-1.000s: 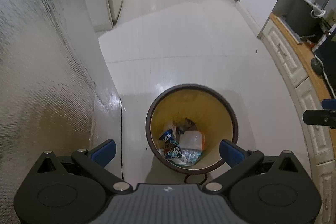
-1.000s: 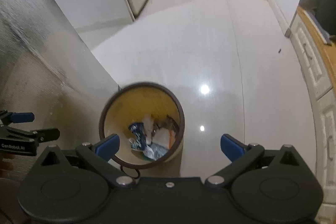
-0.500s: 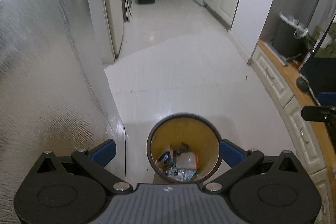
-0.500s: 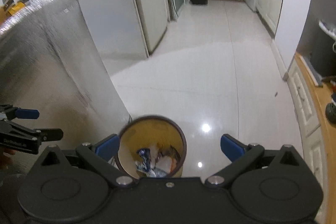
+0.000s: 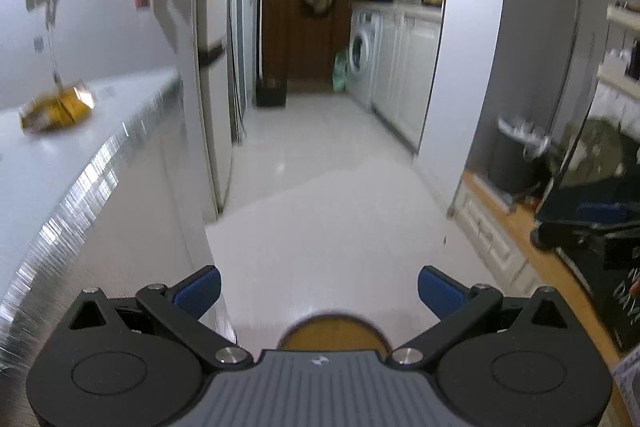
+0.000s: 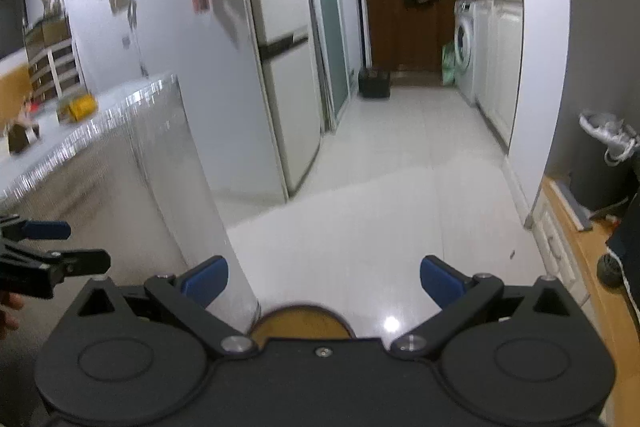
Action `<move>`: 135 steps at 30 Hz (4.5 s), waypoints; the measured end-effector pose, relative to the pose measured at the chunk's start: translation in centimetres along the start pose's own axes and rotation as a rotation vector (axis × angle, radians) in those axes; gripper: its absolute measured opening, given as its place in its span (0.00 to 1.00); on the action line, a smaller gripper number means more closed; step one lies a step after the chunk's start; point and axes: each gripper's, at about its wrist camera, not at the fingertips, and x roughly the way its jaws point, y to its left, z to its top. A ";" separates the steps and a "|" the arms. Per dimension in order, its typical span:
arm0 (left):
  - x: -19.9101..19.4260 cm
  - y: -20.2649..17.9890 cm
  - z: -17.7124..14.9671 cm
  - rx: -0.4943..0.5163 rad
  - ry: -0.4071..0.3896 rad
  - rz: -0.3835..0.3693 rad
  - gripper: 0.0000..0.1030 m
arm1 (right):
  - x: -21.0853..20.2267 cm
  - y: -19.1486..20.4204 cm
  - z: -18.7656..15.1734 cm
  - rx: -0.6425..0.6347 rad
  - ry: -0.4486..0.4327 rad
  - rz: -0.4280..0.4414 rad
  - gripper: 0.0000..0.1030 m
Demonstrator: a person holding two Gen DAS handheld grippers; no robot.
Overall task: Collect trash
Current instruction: 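Move both open tools back toward the table of trash, then grasp brown paper bag with left gripper while right approaches yellow box, then hold the paper bag in the left gripper while right grasps the yellow box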
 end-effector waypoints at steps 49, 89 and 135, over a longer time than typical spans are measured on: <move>-7.0 32.8 7.9 -0.068 -0.272 0.439 1.00 | 11.0 26.8 12.9 -0.216 -0.289 0.459 1.00; -1.3 37.7 7.4 -0.190 -0.003 0.440 0.99 | 17.4 38.2 12.7 -0.419 0.028 0.745 1.00; -9.0 39.9 4.7 -0.509 -0.163 0.115 1.00 | 17.5 39.6 15.8 -0.313 -0.146 0.475 0.65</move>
